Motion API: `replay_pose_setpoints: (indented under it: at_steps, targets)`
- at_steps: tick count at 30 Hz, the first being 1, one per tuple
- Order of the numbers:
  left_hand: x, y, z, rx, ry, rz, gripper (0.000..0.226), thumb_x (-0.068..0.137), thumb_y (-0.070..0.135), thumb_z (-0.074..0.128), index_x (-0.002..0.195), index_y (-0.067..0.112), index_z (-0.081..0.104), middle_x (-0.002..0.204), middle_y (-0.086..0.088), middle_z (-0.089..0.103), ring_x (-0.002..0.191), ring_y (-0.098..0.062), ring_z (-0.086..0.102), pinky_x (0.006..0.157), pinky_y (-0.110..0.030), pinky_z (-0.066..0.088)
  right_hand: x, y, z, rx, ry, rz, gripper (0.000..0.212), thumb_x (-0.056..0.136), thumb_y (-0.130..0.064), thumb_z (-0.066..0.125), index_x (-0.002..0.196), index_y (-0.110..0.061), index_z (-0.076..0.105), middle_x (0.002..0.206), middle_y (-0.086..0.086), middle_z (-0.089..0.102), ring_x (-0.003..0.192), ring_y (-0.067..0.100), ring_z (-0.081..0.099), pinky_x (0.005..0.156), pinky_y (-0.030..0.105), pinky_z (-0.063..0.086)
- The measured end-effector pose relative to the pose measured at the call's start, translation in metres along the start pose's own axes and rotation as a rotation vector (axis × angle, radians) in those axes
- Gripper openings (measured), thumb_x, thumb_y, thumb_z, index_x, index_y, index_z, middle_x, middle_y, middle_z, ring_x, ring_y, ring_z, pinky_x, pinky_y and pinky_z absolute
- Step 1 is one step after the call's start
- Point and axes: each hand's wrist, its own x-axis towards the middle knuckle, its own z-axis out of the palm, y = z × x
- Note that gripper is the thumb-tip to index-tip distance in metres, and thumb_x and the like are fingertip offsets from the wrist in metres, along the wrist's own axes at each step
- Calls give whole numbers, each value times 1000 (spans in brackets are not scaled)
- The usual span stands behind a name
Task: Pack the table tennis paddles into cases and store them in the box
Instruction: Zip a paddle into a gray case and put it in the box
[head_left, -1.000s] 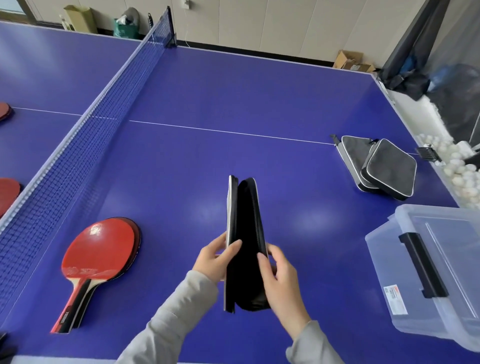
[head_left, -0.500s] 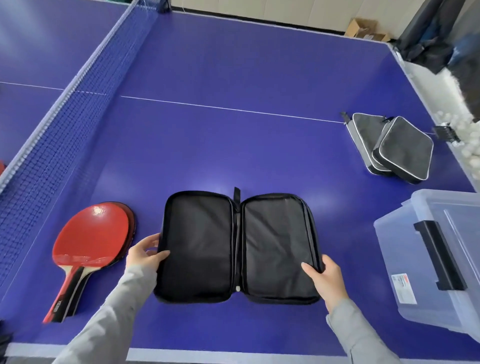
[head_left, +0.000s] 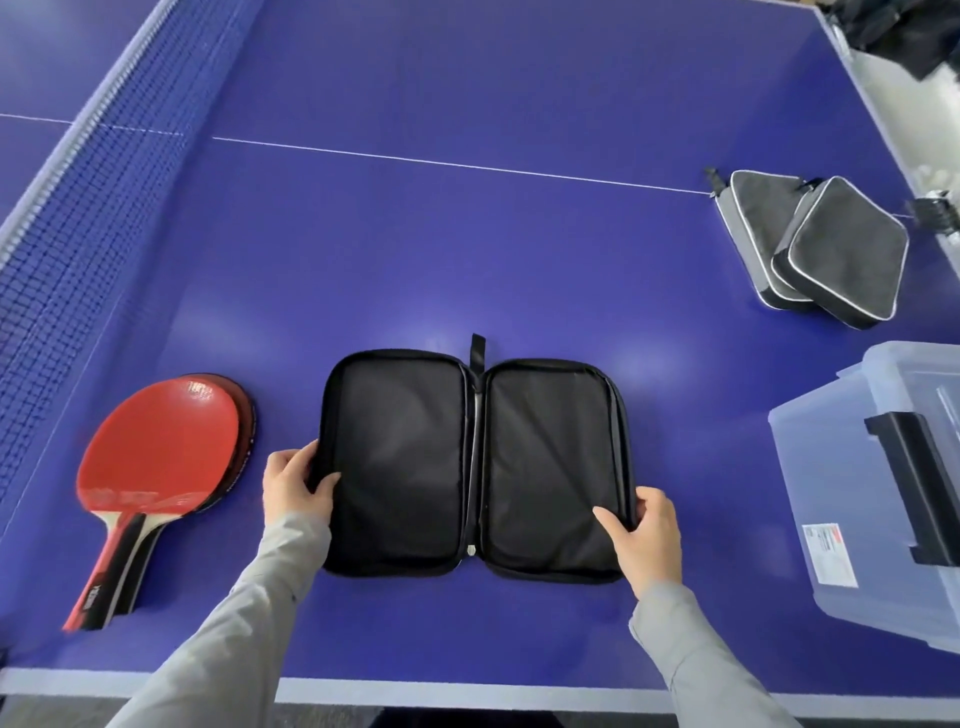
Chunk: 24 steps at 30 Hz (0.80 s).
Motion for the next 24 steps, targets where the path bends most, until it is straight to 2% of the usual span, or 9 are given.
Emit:
replay_pose_setpoints:
  at_steps: [4,7,10,12,15,19,24]
  targets:
    - [0,-9,-1,161,16,6,45,77,13,74,121,10,61,113,-12,48,108,-32,47,99,-43,40,1,1,-1,-52,-15,-33,54,80,-33,72,122,-11,47,114,3,51,98,21,50,81,39,48]
    - [-5,-12,-7,201,6,16,53,79,15,73,127,5,55,121,-16,49,116,-34,42,101,-45,37,-3,-1,-2,-66,-1,-94,62,81,-33,71,132,-12,41,120,7,49,108,24,50,86,41,48]
    - [-18,-16,-19,221,7,74,53,81,14,71,130,4,53,123,-15,50,117,-34,46,99,-45,38,-8,-3,-5,-159,26,-226,67,81,-31,71,138,-15,40,120,8,49,113,26,46,90,43,46]
    - [-27,-23,-33,278,66,161,52,80,13,72,128,5,55,122,-15,51,114,-36,49,92,-48,39,-11,-3,-6,-233,28,-285,64,82,-30,71,138,-15,43,124,10,49,115,27,44,89,44,44]
    - [-35,-37,-59,365,250,230,53,77,12,74,125,5,55,120,-17,51,111,-40,48,87,-53,37,-11,-3,-8,-273,7,-305,62,83,-29,70,137,-13,45,129,12,48,118,29,43,90,45,43]
    - [-33,-64,-98,392,436,101,60,73,11,78,127,4,53,125,-22,48,114,-44,42,92,-56,32,-12,-5,-9,-297,-19,-312,62,82,-28,71,136,-10,46,131,14,48,119,31,42,91,46,42]
    - [-18,-90,-124,398,380,-169,73,68,28,82,130,12,46,128,-20,45,118,-42,41,97,-56,32,-12,-3,-10,-339,-49,-311,61,83,-29,70,136,-10,46,134,14,45,121,31,41,94,46,43]
